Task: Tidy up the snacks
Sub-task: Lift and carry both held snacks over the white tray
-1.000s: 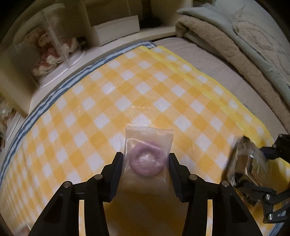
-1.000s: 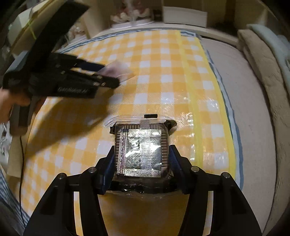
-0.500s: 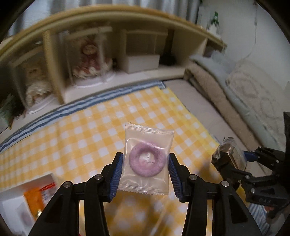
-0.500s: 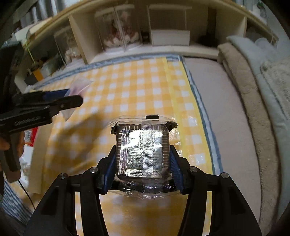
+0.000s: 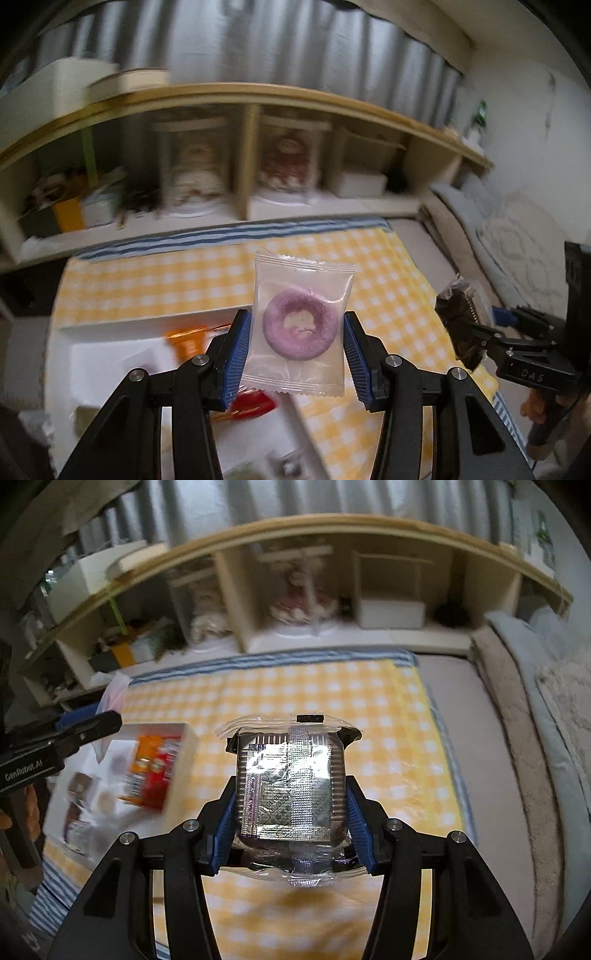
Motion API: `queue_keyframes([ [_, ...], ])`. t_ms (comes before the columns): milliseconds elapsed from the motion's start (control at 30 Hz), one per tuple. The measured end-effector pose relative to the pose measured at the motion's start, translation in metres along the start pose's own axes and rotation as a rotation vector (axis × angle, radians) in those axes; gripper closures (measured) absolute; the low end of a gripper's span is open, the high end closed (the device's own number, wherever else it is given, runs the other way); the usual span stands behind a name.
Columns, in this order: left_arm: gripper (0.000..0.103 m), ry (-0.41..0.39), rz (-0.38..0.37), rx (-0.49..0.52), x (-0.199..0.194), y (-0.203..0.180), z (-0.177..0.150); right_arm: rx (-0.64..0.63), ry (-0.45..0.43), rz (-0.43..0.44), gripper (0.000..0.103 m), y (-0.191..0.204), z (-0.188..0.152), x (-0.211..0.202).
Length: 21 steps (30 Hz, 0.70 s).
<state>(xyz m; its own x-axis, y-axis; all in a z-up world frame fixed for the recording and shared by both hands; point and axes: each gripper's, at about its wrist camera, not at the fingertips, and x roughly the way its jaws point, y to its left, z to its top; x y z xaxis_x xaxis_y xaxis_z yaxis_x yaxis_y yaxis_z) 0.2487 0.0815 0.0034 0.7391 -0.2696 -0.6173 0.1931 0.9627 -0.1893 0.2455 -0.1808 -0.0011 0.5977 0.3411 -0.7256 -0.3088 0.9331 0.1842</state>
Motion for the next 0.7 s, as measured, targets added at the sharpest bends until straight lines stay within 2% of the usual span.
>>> queue_keyframes([
  [167, 0.055, -0.033, 0.070, -0.077, -0.064, 0.045, -0.021, -0.018, -0.006, 0.046, 0.049, 0.048, 0.009, 0.007],
  [400, 0.055, 0.013, 0.142, -0.140, -0.126, 0.088, -0.063, -0.034, 0.025, 0.122, 0.049, 0.115, 0.020, 0.033],
  [500, 0.055, 0.032, 0.158, -0.169, -0.141, 0.100, -0.081, -0.047, 0.041, 0.138, 0.049, 0.140, 0.022, 0.046],
  [700, 0.055, 0.049, 0.156, -0.260, -0.146, 0.124, -0.092, -0.078, 0.068, 0.163, 0.049, 0.185, 0.028, 0.072],
])
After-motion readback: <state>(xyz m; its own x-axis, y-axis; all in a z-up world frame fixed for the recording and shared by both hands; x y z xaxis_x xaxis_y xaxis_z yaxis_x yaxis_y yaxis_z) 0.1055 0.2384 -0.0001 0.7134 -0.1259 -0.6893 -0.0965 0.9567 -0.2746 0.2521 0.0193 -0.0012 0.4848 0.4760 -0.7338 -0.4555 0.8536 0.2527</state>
